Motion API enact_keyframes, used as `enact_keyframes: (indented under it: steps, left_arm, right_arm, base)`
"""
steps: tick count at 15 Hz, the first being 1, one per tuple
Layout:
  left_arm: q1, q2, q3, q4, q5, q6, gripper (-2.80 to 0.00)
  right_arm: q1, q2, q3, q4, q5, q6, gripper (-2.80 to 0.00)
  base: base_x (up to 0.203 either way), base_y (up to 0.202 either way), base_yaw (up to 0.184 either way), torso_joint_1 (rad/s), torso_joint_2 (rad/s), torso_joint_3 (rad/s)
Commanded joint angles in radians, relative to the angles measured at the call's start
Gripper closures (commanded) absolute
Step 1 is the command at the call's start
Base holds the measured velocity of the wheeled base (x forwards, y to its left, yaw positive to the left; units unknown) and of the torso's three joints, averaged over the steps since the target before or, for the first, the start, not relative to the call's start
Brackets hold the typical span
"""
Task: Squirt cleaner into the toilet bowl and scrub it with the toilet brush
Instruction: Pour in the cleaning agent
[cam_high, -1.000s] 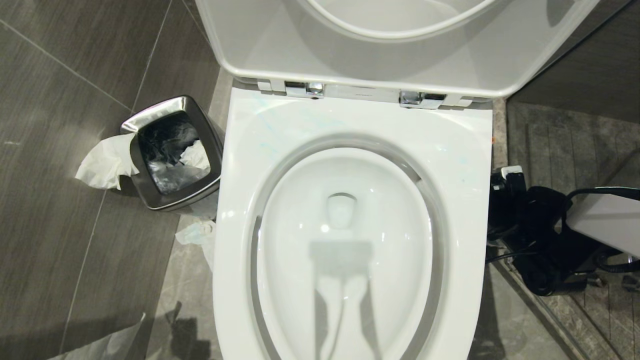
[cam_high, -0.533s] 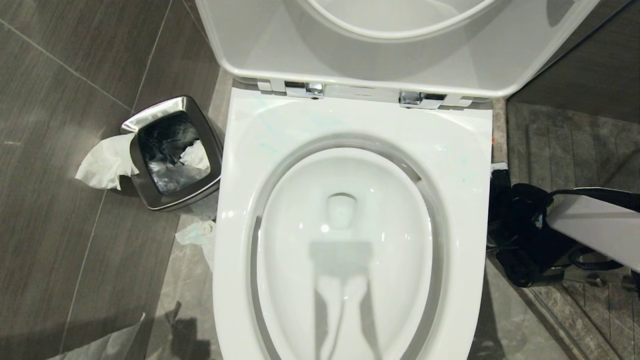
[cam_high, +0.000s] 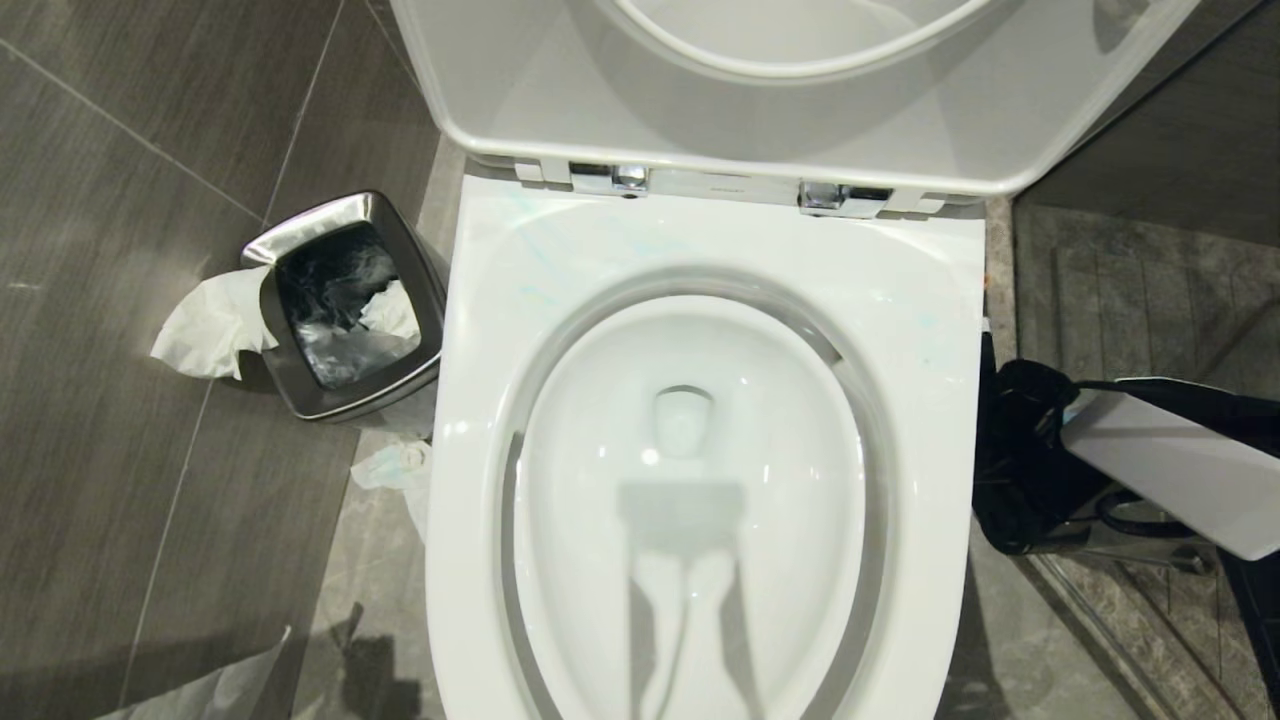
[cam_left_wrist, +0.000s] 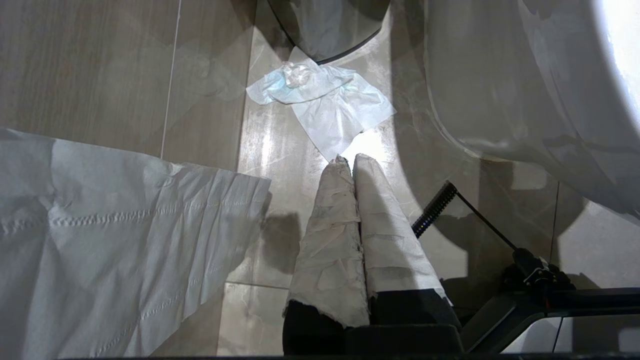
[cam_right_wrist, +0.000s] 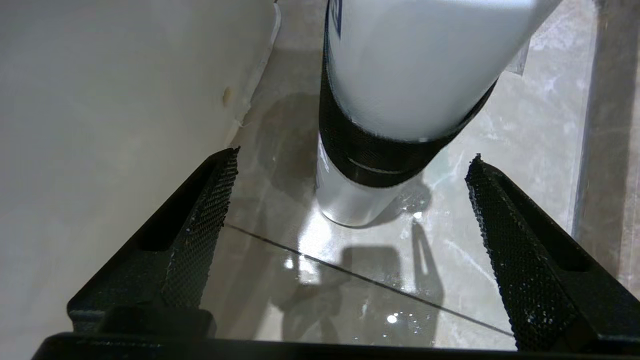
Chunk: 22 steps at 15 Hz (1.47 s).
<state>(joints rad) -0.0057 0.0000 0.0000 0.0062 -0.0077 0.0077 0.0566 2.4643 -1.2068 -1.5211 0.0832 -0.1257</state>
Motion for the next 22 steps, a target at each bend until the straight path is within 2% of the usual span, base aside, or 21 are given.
enact_keyframes:
  steps: [1,4,10,22]
  left_arm:
    - [0.0,0.0,0.002,0.0,0.0,0.0,0.0]
    - [0.0,0.0,0.002,0.0,0.0,0.0,0.0]
    - [0.0,0.0,0.002,0.001,0.0,0.0,0.0]
    - [0.0,0.0,0.002,0.0,0.0,0.0,0.0]
  right_arm:
    - [0.0,0.025,-0.028,-0.009,0.001,-0.004,-2.8]
    - [-0.003,0.051,-0.096,-0.009,0.001,-0.049,-2.8]
    - [-0.003,0.088,-0.191,-0.009,0.003,-0.079,-2.8]
    - [-0.003,0.196,-0.386,-0.009,0.01,-0.104,-2.8]
  base:
    - [0.0,0.0,0.0,0.0,0.0,0.0]
    - [0.0,0.0,0.0,0.0,0.0,0.0]
    - [0.0,0.0,0.0,0.0,0.0,0.0]
    - [0.0,0.0,0.0,0.0,0.0,0.0]
